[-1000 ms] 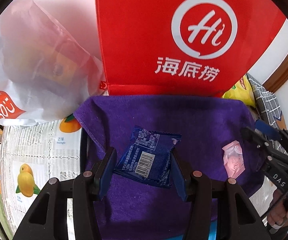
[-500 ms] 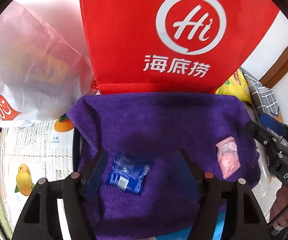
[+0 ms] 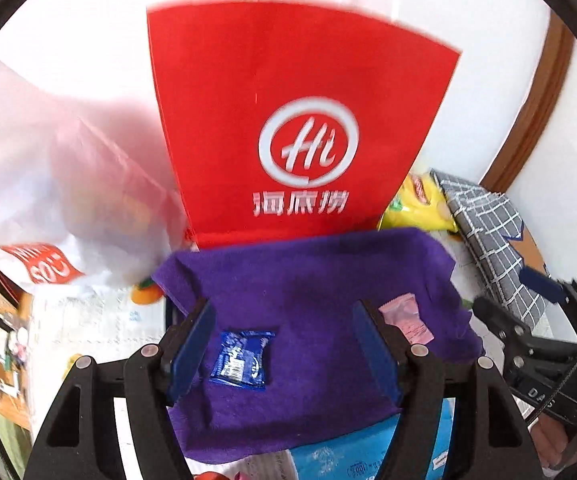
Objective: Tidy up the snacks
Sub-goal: 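Open the right tool over the towel while the left tool releases the blue packet, then grasp the Lotso bear stick candy with the right tool while the left tool grasps the pink-yellow chip bag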
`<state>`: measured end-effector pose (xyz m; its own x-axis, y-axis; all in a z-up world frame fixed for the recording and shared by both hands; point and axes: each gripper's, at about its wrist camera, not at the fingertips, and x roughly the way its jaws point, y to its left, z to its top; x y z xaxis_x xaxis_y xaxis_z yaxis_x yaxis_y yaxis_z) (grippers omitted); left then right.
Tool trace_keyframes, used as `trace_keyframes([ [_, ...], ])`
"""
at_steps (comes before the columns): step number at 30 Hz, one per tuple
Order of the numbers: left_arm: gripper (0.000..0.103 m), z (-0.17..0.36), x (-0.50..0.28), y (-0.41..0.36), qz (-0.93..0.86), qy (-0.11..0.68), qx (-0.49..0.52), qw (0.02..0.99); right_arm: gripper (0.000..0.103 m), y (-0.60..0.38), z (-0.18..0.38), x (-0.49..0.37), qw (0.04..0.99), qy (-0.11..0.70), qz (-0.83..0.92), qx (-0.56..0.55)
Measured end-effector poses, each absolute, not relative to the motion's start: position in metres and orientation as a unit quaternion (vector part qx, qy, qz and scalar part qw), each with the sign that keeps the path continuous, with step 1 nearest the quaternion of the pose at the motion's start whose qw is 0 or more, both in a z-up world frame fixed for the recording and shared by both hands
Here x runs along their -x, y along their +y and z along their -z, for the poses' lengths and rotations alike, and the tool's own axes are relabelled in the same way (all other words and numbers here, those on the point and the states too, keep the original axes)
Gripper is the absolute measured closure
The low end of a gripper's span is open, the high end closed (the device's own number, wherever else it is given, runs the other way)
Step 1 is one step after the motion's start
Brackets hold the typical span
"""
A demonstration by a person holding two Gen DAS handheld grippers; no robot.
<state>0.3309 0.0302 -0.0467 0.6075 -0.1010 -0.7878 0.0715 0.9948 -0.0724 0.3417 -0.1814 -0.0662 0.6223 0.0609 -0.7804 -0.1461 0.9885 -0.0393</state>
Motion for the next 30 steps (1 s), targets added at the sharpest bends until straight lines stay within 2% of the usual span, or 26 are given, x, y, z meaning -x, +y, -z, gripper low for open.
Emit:
trace_keyframes([
  [8,0.034,0.008,-0.289,0.031,0.065,0.394,0.033,0.916,0.023,-0.212,0.058,-0.295,0.9,0.43,-0.064,0.025],
  [12,0.034,0.006,-0.267,0.037,0.061,0.399,0.033,0.914,0.023,-0.215,0.058,-0.264,0.91,0.41,-0.063,0.022],
  [19,0.034,0.014,-0.225,0.055,0.037,0.409,0.034,0.911,0.023,-0.214,0.068,-0.229,0.896,0.435,-0.085,0.015],
  [22,0.034,0.021,-0.209,0.064,0.023,0.416,0.043,0.908,0.03,-0.214,0.077,-0.218,0.894,0.438,-0.095,0.012],
  [27,0.034,0.035,-0.19,0.074,0.011,0.434,0.064,0.898,0.054,-0.211,0.108,-0.203,0.875,0.473,-0.098,0.01],
  [30,0.034,0.042,-0.18,0.075,0.002,0.443,0.068,0.894,0.058,-0.209,0.127,-0.195,0.862,0.495,-0.108,0.003],
])
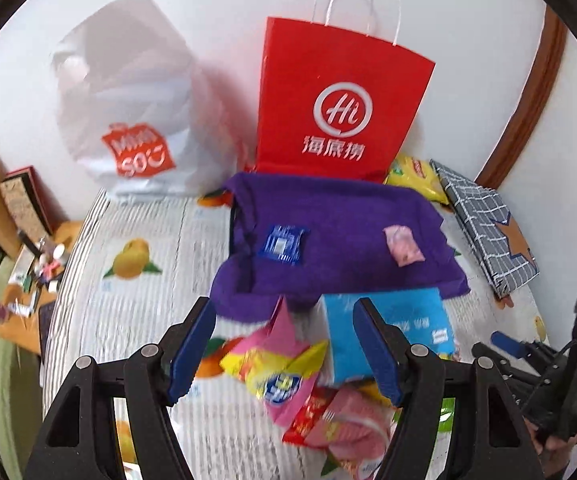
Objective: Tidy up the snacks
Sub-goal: 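Grasp the Lotso bear stick candy with the right tool while the left tool grasps the pink-yellow chip bag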
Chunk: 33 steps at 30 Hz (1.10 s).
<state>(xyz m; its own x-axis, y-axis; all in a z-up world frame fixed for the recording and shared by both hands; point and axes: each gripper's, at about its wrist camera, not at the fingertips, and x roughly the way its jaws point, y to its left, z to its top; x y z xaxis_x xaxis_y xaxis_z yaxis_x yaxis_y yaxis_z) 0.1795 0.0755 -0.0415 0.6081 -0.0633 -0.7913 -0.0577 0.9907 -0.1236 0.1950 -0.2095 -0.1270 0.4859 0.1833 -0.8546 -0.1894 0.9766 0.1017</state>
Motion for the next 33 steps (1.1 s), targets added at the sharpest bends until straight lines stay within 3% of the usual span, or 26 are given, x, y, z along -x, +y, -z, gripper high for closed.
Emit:
trace_keyframes([
  [20,0.034,0.08,-0.13,0.104,-0.04,0.477,0.084,0.874,0.058,-0.211,0.179,-0.19,0.839,0.531,-0.115,0.002],
  [22,0.034,0.084,-0.129,0.106,-0.041,0.48,0.086,0.872,0.062,-0.207,0.184,-0.193,0.838,0.533,-0.117,0.013],
  [24,0.034,0.088,-0.129,0.107,-0.037,0.481,0.092,0.871,0.083,-0.203,0.183,-0.192,0.847,0.518,-0.109,0.039],
  [33,0.034,0.111,-0.145,0.088,0.001,0.496,0.073,0.865,0.083,-0.234,0.184,-0.178,0.859,0.504,-0.09,0.032],
])
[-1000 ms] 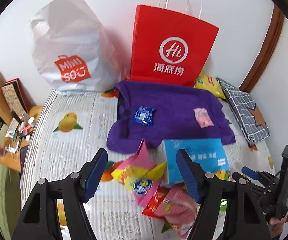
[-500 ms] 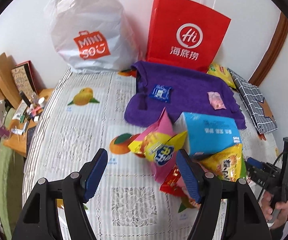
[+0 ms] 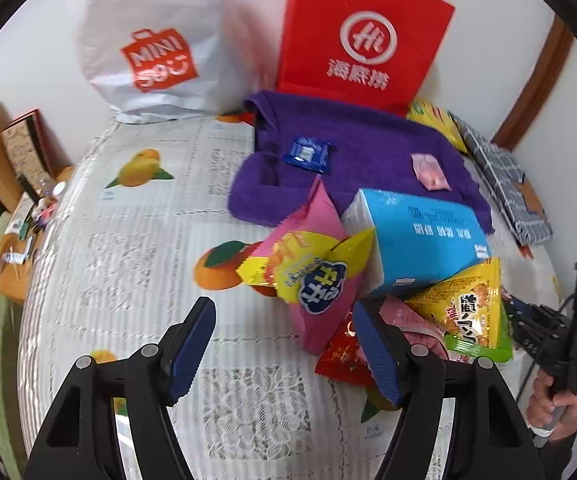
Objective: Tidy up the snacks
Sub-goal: 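Grasp the Lotso bear stick candy with the right tool while the left tool grasps the pink-yellow chip bag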
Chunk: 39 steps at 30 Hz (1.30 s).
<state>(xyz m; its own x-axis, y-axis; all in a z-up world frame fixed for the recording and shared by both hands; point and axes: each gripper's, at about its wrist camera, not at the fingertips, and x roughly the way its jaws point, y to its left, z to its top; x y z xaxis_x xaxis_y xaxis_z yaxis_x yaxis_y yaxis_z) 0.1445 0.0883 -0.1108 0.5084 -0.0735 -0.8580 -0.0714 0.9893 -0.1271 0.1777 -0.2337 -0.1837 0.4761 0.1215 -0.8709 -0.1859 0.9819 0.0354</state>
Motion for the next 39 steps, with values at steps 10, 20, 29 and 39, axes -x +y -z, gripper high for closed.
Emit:
trace_keyframes([
  [10,0.024,0.13,-0.182,0.074,0.03,0.521,0.037,0.852,0.083,-0.261,0.181,-0.17,0.862,0.503,-0.066,-0.002],
  [20,0.024,0.153,-0.204,0.063,0.035,0.542,0.005,0.84,0.083,-0.256,0.185,-0.177,0.855,0.512,-0.078,-0.001],
  [29,0.044,0.146,-0.2,0.07,0.048,0.532,0.021,0.845,0.083,-0.253,0.182,-0.176,0.854,0.515,-0.08,0.01],
  [39,0.044,0.1,-0.18,0.087,0.031,0.493,0.048,0.868,0.083,-0.243,0.15,-0.17,0.867,0.489,-0.091,0.019],
])
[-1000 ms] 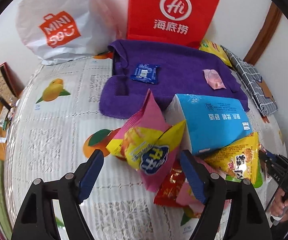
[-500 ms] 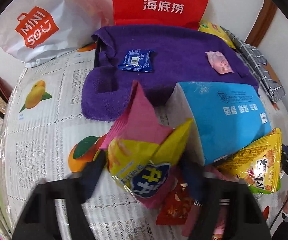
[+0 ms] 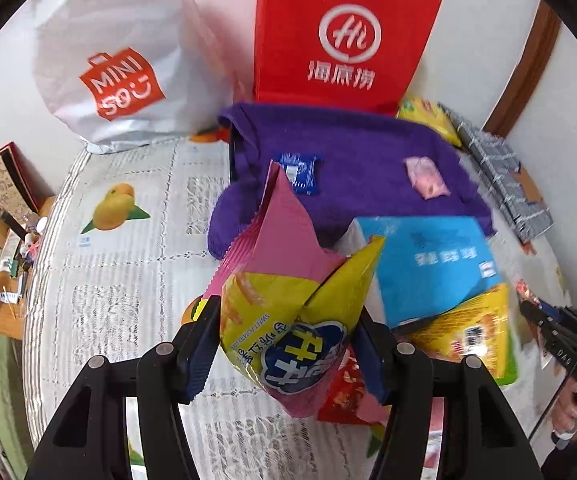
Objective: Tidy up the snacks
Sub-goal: 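Grasp the Lotso bear stick candy with the right tool while the left tool grasps the pink-yellow chip bag, then carry the Lotso candy with the right tool while the left tool carries the chip bag toward the towel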
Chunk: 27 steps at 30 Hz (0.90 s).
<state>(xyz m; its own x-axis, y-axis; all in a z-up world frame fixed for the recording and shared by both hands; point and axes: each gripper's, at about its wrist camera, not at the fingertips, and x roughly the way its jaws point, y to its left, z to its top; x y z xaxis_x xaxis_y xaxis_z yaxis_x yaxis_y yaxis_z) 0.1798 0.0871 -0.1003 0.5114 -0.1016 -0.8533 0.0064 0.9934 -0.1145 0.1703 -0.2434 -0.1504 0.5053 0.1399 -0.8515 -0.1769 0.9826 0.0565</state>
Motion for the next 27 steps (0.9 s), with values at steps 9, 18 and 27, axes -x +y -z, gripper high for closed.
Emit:
trace_keyframes([
  [9,0.044,0.08,-0.154,0.074,0.047,0.47,0.077,0.878,0.083,-0.237,0.118,-0.161,0.882,0.46,-0.1,0.026],
  [18,0.044,0.06,-0.151,0.045,0.075,0.466,0.07,0.879,0.083,-0.219,0.083,-0.164,0.893,0.432,-0.123,0.024],
  [27,0.044,0.03,-0.173,0.027,0.091,0.445,0.069,0.888,0.083,-0.201,0.053,-0.203,0.899,0.417,-0.133,0.011],
])
